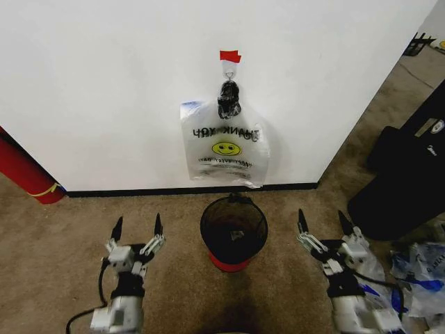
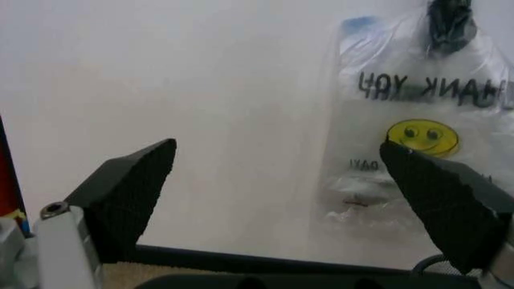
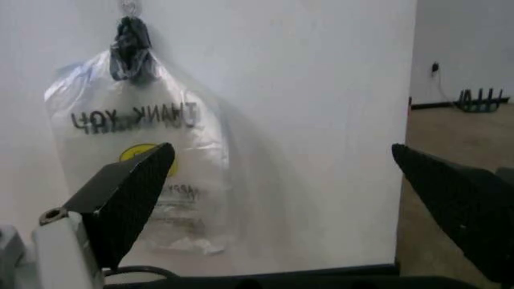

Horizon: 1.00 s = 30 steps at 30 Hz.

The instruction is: Pick up the garbage bag from the wall and place it over the trash bin.

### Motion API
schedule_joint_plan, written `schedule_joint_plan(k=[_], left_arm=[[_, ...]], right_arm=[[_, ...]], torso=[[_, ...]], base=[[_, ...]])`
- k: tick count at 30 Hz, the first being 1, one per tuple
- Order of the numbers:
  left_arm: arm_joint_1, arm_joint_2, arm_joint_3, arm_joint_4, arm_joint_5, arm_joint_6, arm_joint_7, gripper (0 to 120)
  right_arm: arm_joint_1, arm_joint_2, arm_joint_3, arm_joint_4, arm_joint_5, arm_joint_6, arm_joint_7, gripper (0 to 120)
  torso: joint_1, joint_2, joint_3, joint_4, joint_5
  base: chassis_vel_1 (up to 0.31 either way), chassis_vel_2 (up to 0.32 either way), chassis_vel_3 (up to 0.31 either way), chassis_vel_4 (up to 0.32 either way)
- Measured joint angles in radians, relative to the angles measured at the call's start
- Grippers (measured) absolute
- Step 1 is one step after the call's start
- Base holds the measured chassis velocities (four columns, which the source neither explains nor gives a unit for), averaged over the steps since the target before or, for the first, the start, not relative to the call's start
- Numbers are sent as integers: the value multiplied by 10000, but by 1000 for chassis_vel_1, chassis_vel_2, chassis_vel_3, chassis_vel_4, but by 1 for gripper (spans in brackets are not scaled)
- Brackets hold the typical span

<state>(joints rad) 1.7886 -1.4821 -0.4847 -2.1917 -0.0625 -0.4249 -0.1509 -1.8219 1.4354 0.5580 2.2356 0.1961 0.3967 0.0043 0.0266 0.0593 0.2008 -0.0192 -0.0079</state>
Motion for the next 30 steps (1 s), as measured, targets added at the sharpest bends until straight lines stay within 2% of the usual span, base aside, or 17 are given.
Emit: schedule_joint_plan(k=[5,11,19,24,30], left_arm=[[63,-418,80,-163,320,-33,-60,100],[-70,49,51,-161,46,123,-170,100],[-202,-165,77,-125,-17,237,-180,100],[-125,76,215,-279,-408,471,-200,100],[-188,115,159,-274,-66,307,-174,100]], right_arm=[[68,-170,-51,105,51,52,-49,100],[140,-300,-55,452,143,-278,24,100],[235,-214,-139,556,372,-569,13,100],[174,-197,-139,539,387,-555,5,100],[123,-141,-167,563,301,-546,-1,100]], torso=[[0,0,1,1,1],[0,0,1,-1,0],[1,0,1,0,-1],[0,-1,1,-1,1],[0,-1,1,-1,-1]], base=[[0,0,0,0],[0,0,0,0],[0,0,0,0],[0,0,0,0],[0,0,0,0]])
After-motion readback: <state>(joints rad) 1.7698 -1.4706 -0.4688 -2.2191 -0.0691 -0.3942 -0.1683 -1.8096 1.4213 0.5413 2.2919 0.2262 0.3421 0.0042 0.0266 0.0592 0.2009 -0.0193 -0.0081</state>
